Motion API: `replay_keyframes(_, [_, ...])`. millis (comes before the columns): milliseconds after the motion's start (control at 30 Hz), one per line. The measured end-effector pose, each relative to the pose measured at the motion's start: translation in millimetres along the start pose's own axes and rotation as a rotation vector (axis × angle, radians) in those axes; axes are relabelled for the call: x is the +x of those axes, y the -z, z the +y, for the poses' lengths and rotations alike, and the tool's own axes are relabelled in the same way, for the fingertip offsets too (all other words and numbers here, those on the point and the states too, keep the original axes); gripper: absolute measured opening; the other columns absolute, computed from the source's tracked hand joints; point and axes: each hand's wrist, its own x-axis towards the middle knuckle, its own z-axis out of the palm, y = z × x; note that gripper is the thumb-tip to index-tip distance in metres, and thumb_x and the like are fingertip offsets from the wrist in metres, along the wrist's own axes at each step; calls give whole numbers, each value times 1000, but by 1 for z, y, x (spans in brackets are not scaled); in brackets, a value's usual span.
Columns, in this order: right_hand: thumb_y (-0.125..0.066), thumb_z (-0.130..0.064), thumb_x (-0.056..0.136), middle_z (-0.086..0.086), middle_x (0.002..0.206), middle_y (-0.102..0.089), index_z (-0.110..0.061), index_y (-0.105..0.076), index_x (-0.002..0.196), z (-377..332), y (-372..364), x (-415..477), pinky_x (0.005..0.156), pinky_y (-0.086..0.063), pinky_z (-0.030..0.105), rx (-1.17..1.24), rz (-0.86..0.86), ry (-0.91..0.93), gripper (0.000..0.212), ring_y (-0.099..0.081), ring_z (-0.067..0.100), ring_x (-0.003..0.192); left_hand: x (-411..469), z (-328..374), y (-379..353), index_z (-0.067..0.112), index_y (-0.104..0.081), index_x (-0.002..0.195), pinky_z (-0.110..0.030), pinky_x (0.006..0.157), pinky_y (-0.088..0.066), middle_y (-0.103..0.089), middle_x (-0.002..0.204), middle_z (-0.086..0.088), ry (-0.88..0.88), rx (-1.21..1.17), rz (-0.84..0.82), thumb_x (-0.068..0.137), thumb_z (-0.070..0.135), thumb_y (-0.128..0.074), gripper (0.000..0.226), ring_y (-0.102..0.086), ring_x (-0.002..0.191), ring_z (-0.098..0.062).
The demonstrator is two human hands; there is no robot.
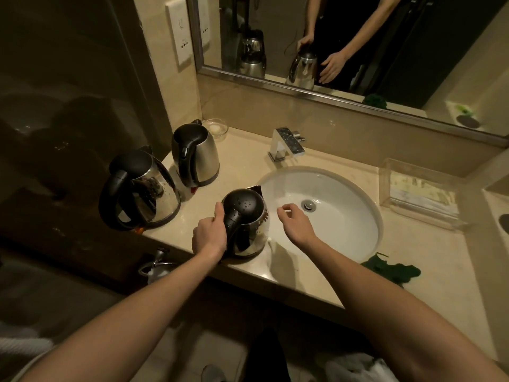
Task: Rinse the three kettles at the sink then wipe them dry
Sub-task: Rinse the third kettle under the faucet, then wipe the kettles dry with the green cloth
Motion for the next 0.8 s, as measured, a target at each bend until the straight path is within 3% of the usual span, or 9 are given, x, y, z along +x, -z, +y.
replay_keyframes(67, [-40,-46,101,9,133,-61,-15,-51,136,26,7,-3,98,-44,40,-109,13,-42,47,-57,28,120,-1,0,-3,12,-63,79,-39,74,-54,-68,83,-13,28,-17,-3,100,66,-26,69,-65,73,-26])
replay_keyframes(167, [-35,-51,102,8,137,-59,-21,-48,141,66,22,-6,103,-42,45,-301,79,-129,51,-55,32,124,-3,3,-5,11,-65,84,-43,80,-58,-66,78,-12,55,-56,30,101,65,-25,69,-65,69,-27])
replay_keyframes(333, [-30,-49,103,10,145,-50,-25,-45,145,112,44,-17,110,-31,55,-504,173,-333,51,-45,36,131,-3,-2,-11,13,-61,75,-50,84,-56,-65,80,-12,27,-47,112,99,67,-24,70,-66,80,-34])
replay_keyframes(500, [-30,-47,103,12,152,-36,-29,-42,147,137,55,-27,117,-11,64,-578,211,-506,49,-27,39,141,-9,-3,-11,8,-61,77,-38,73,-37,-56,73,-8,-203,180,183,106,54,-24,66,-55,77,-28])
replay_keyframes(667, [-32,-44,103,12,153,-31,-31,-48,141,144,58,-31,114,-3,70,-554,217,-646,44,-19,44,144,-10,-7,-9,8,-56,85,-39,70,-36,-48,66,-5,-324,407,160,104,52,-31,55,-49,69,-27])
replay_keyframes(800, [-29,-44,102,12,155,-28,-30,-50,139,145,55,-31,113,-1,73,-535,198,-684,44,-16,44,145,-16,-3,-5,3,-54,102,-45,75,-42,-55,96,-19,-543,530,222,101,47,-42,46,-50,86,-34])
